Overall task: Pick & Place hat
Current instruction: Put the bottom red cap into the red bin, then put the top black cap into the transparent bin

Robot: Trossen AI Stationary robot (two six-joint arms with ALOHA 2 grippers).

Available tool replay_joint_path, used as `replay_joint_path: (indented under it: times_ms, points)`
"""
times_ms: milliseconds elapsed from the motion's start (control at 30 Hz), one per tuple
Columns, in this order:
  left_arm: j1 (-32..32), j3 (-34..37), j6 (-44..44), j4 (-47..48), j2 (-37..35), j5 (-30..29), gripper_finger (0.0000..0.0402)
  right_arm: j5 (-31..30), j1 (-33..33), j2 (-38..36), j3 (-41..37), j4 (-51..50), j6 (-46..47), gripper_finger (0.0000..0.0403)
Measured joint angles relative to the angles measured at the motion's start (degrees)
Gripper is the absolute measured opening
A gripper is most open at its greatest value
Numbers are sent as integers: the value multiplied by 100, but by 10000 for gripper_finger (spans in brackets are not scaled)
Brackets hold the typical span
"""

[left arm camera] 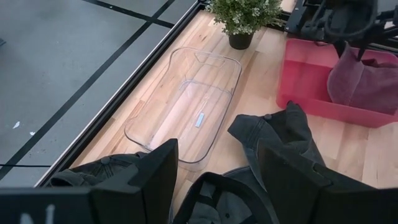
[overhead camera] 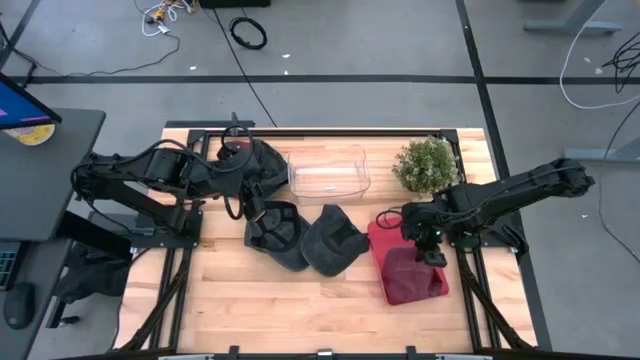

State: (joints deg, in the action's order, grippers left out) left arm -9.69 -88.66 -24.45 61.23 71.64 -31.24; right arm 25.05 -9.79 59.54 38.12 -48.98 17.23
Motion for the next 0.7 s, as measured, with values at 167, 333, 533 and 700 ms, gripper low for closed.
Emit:
replay_joint_path:
  times_ms: [167,333,533,700]
  points:
    - [20,0,7,-17,0,2,222,-798,-2,-4,489,-264,-515,151]
    - [55,0,4,-16,0,0,222,-999,-4,-6,701,-308,-857,139]
    - [52,0,7,-15,0,2,222,-2194,-4,-6,720,-349,-590,114]
    - [52,0,7,1,0,0,222,-2481,-4,-8,1030,-545,140,85]
